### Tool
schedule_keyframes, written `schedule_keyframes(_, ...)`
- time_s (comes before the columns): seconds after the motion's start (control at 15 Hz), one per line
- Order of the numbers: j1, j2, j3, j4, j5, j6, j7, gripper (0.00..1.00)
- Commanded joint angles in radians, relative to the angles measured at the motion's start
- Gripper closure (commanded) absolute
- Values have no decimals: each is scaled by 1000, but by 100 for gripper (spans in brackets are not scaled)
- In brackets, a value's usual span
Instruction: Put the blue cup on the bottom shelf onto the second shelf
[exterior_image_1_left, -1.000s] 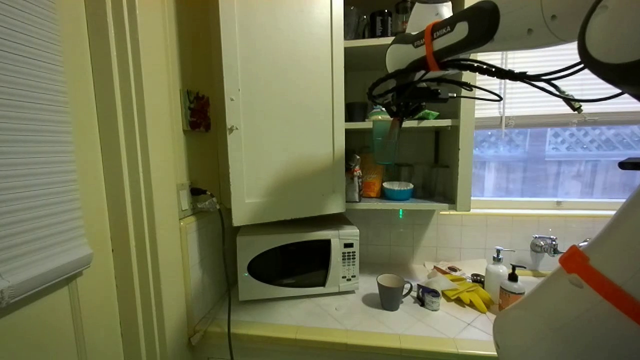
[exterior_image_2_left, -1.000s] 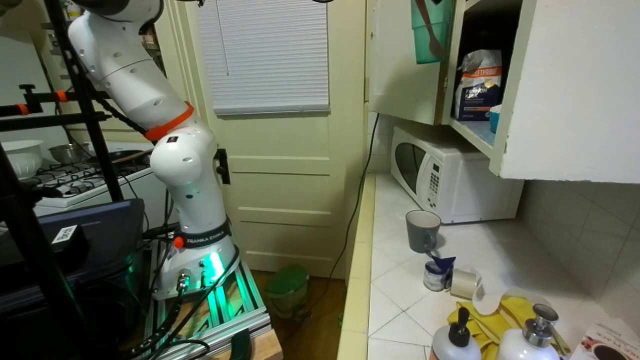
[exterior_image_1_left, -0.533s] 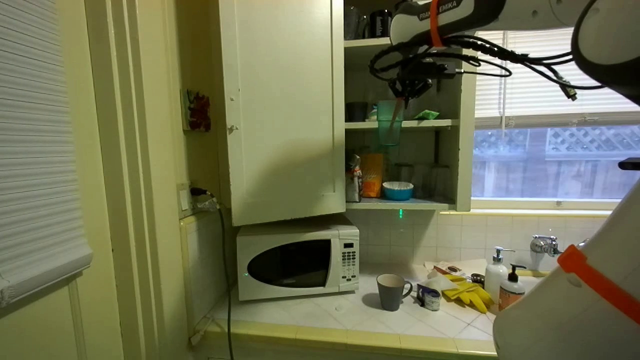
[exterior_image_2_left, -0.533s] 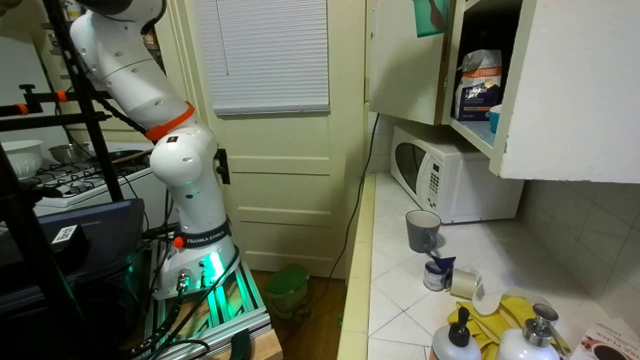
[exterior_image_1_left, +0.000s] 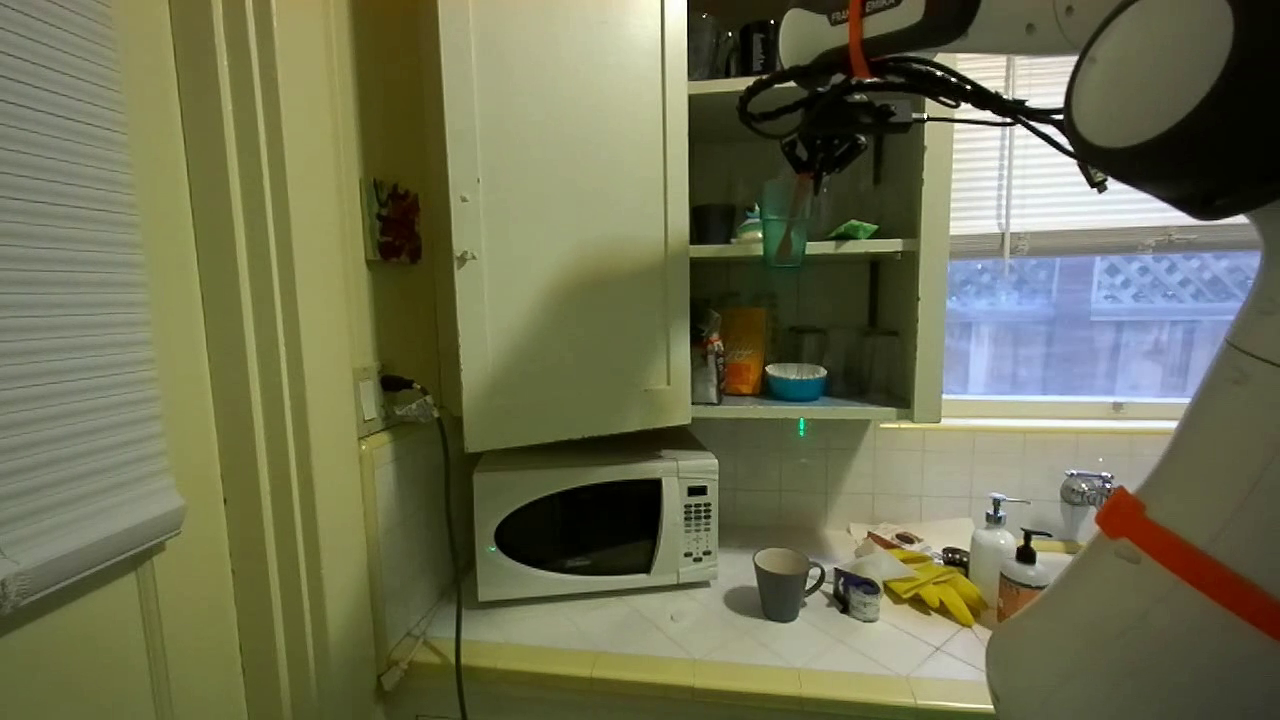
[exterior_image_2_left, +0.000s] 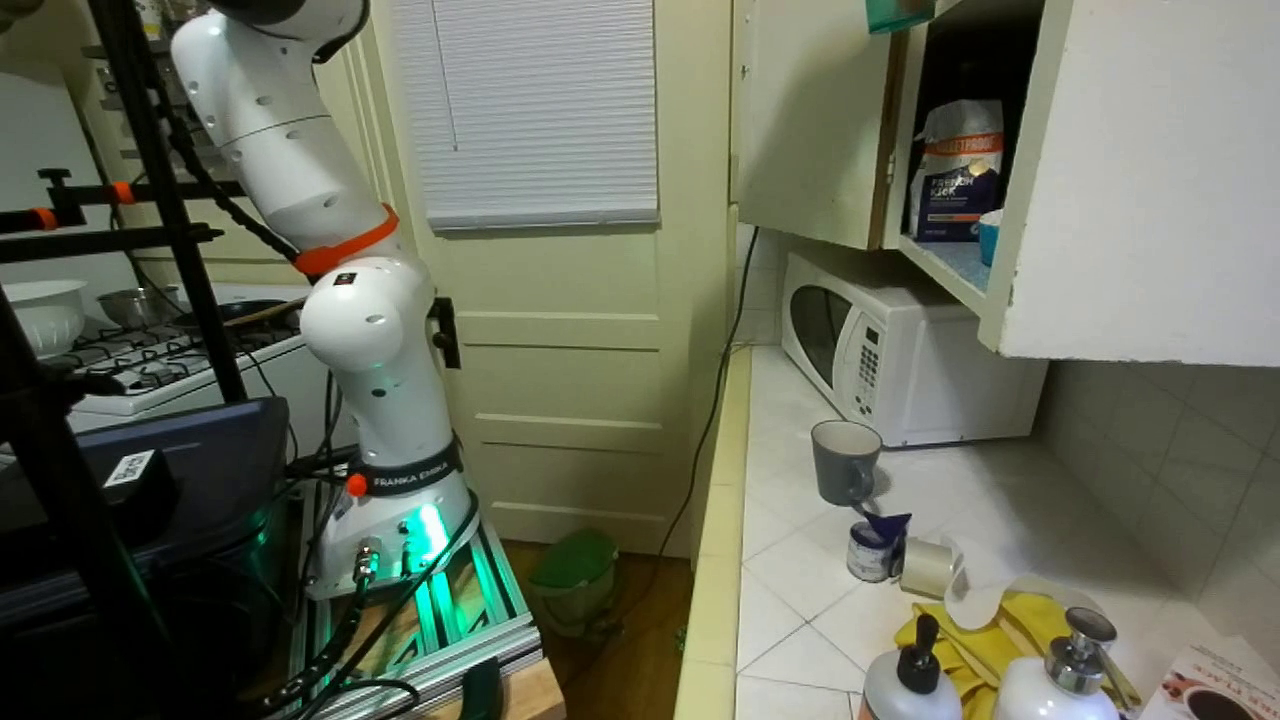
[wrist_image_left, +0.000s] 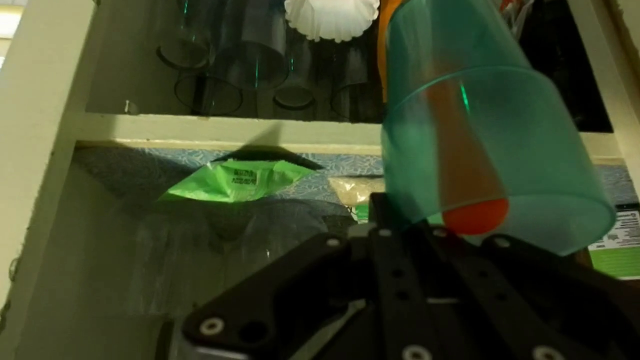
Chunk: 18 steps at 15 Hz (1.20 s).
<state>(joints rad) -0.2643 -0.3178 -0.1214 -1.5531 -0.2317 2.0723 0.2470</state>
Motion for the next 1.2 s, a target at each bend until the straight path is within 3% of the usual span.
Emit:
schedule_keyframes(0.0, 24, 65, -23, 112, 24, -40, -54, 98)
schedule_keyframes(0.53, 52, 143, -28, 281, 62, -92, -95, 98)
schedule_keyframes(1.13, 35, 258, -59, 420, 130, -113, -141, 98)
